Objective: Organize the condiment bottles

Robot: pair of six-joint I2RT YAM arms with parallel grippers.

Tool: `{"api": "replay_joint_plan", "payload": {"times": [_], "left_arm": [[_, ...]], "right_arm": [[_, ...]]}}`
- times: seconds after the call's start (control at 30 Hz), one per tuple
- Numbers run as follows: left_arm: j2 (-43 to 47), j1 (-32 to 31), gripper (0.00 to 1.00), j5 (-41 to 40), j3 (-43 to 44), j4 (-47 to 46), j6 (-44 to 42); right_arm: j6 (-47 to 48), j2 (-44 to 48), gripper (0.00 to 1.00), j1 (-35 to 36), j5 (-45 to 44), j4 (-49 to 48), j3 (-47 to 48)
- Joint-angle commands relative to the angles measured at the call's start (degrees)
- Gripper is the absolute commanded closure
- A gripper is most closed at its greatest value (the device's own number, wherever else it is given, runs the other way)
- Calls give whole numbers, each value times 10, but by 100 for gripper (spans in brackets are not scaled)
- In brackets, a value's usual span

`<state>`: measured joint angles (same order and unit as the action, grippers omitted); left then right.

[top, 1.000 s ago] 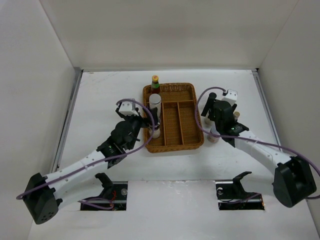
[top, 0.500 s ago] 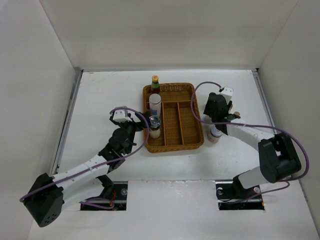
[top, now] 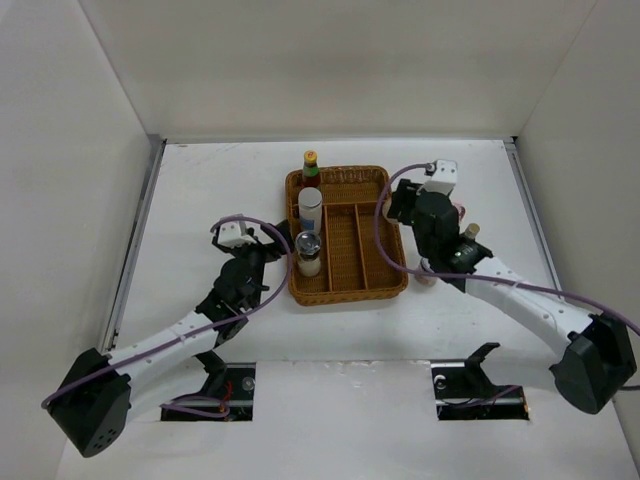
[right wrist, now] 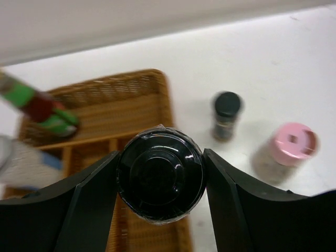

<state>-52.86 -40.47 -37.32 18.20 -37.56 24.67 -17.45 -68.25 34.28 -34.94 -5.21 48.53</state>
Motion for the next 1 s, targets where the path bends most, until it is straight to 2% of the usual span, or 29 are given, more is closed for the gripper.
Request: {"api": "replay_joint_plan", "payload": {"times": [0.0, 0.23, 0.63, 0.8, 0.9, 0.97], "left_arm": [[23, 14, 5, -23, -14, -37, 20], [31, 42, 5, -20, -30, -30, 44], [21, 47, 5, -15, -30, -30, 49], [11, 48, 5, -11, -29, -33, 49], [5, 45, 5, -8, -26, -35, 49], [1, 45, 5, -8, -26, -35, 49]], "right_arm": [[11, -27, 50, 46, 44, -80, 49], [-12, -164, 49, 100, 114, -119, 118], [-6, -291, 44, 87, 109, -150, 161], [-2, -292, 25, 84, 104, -157, 161], [0, -231, 12, 86, 104, -157, 139], [1, -176, 8, 86, 102, -153, 109]]}}
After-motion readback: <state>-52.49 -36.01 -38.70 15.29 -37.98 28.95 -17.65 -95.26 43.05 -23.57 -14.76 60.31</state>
